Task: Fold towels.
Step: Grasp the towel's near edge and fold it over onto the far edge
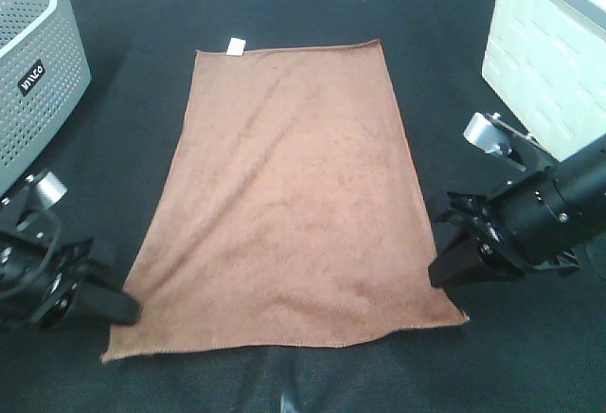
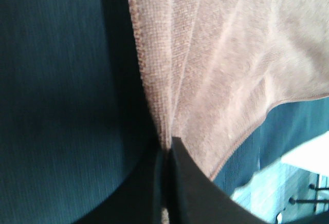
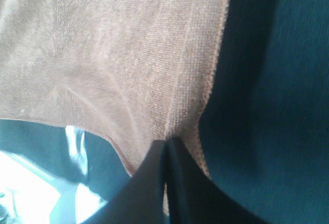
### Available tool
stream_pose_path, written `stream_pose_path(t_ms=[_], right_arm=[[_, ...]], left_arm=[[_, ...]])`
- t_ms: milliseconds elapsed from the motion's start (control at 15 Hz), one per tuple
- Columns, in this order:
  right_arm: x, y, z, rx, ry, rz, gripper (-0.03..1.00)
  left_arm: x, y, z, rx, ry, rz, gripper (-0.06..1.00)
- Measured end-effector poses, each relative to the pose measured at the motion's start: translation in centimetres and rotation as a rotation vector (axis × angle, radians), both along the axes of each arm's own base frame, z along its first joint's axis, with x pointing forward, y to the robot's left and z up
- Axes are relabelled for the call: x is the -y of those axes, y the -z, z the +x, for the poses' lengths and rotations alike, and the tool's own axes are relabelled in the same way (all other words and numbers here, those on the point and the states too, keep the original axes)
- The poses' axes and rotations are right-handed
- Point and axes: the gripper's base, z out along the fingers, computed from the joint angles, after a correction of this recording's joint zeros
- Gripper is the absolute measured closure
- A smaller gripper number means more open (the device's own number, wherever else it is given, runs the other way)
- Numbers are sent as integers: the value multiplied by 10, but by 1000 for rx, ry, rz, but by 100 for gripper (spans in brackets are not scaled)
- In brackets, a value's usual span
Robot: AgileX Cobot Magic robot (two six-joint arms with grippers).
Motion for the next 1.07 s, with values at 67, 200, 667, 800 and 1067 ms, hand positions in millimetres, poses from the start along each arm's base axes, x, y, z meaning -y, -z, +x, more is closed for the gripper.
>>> stream_pose_path(t_ms=[67,200,667,800,1067], right_arm=[[1,-2,-7,-3,0,-2,97],[5,-4,-25,-27,7,-11,97],[10,-9,-72,-87,-9,17,97],[9,-13,-68,-65,-22,18,97],[5,-39,-35,47,-23,22,97]], left_arm=[[0,-3,-9,-1,11,0,94],[-1,-10,-25,11,35,3,94],[-1,-27,-63,-20,54,-24,94],[-1,-29,-60,-14,32,-36,94],[1,-45,-33,66,10,-49,94]])
